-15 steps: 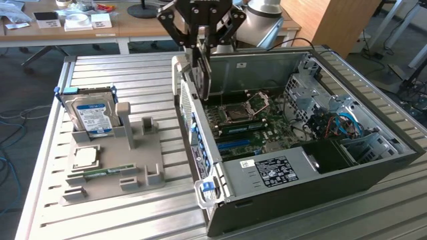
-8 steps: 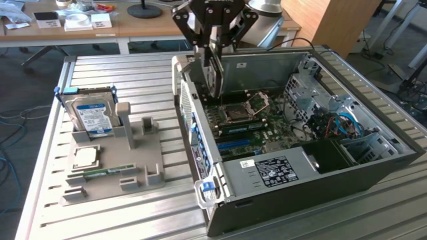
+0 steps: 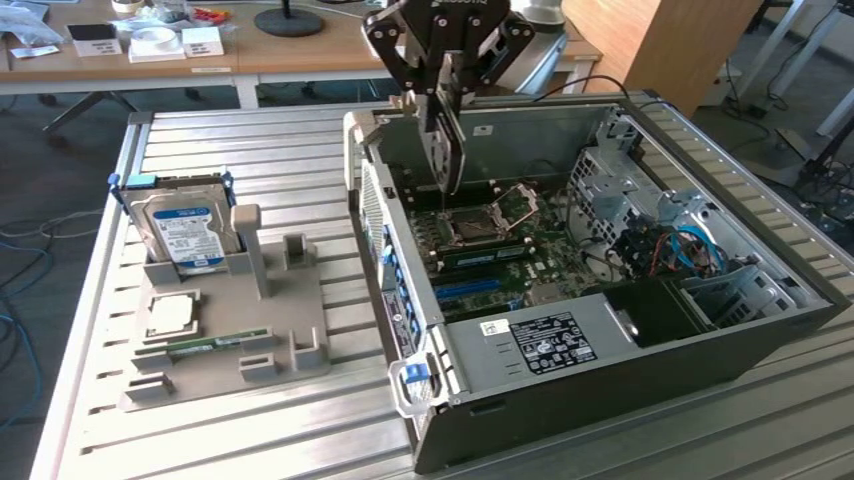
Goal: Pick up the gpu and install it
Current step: 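Pick up the gpu and move the gpu toward the slot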
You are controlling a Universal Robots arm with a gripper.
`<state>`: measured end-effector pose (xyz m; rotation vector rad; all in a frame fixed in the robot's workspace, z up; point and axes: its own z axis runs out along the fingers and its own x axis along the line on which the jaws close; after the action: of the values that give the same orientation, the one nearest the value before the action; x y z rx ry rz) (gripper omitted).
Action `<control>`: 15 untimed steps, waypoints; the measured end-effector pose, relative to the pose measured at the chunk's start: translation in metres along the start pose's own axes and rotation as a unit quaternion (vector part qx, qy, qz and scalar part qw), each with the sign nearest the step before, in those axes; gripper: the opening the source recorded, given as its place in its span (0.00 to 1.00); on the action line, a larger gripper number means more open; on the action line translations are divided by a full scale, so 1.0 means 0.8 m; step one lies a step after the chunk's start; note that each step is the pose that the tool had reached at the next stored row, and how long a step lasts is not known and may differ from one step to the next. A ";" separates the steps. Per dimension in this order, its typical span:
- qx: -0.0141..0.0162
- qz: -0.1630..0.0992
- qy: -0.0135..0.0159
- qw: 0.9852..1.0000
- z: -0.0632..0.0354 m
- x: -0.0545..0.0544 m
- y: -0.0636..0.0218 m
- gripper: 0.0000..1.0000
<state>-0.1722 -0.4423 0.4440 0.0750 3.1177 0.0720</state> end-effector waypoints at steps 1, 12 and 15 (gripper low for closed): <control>0.000 0.000 0.000 1.000 0.000 -0.002 0.000 0.27; 0.000 0.000 0.000 1.000 0.000 -0.019 0.001 0.27; 0.000 0.000 0.000 1.000 0.001 -0.023 0.001 0.27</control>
<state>-0.1541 -0.4422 0.4441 0.0750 3.1176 0.0719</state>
